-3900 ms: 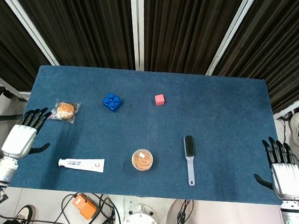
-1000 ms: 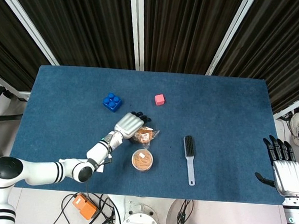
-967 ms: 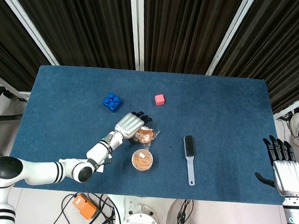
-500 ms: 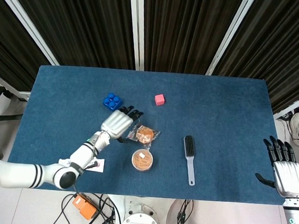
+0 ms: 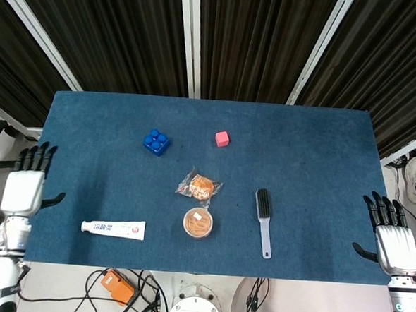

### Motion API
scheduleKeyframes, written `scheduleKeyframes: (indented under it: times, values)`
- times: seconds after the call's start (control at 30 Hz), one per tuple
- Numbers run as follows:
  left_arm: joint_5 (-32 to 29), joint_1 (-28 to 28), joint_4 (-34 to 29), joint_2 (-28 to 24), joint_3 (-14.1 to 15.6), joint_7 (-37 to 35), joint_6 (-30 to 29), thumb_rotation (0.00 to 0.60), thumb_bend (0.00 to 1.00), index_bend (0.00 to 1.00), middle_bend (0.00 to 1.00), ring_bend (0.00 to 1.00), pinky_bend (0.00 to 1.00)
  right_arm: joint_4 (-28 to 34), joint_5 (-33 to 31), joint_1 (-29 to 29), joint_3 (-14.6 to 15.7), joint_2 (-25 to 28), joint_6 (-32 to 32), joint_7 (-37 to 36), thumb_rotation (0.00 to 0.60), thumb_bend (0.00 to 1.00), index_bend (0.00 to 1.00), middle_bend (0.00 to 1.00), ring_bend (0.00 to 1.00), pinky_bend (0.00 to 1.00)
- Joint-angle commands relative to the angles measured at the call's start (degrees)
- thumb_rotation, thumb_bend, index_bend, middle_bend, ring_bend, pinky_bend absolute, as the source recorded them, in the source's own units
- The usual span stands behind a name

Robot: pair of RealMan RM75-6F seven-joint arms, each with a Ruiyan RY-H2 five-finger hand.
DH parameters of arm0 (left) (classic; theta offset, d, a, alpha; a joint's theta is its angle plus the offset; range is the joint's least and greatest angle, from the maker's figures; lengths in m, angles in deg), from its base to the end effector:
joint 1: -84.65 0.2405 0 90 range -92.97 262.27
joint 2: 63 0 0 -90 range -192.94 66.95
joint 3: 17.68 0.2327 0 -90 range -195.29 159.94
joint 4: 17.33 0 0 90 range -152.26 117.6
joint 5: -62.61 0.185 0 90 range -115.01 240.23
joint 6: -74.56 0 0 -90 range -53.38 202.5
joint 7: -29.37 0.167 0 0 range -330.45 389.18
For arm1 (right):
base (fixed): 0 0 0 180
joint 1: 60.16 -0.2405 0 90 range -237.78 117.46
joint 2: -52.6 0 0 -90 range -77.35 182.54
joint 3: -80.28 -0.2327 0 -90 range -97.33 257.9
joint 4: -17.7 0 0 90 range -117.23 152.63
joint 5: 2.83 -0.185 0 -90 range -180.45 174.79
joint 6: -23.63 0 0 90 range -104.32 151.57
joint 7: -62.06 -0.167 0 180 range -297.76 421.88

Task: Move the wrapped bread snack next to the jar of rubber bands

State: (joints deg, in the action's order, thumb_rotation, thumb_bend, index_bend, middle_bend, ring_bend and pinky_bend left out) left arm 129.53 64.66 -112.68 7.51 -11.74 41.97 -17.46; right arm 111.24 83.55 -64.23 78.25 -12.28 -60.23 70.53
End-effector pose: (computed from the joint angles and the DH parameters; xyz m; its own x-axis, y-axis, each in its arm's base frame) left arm -0.2659 0.2389 0.1464 0.4690 -0.0045 0.8832 0.8807 0.0773 -0.4673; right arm -0.2795 -0.1931 0.1599 0.4981 -0.0445 0.8660 -0.8671 -0.0119 0.4981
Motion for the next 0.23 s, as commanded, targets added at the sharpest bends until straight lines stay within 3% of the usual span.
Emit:
scheduleKeyframes:
  times: [0.03, 0.23]
  values:
    - [11.12, 5.53, 8.01, 0.91, 3.88, -9.44, -4.67, 0.6, 0.1, 0.0, 0.0, 0.0, 0.04, 0.21, -0.23, 0.26, -0.09, -0.23, -0.38, 0.2, 0.6, 0.23, 0.0, 0.0, 0.0, 0.0]
    - [12.93, 7.04, 7.64, -0.04, 2.63, -9.85, -3.38, 0.6, 0.1, 0.0, 0.0, 0.0, 0.04, 0.03, 0.15, 0.86, 0.06, -0.29, -1.4, 0.3, 0.6, 0.23, 0.0, 0.0, 0.0, 0.0]
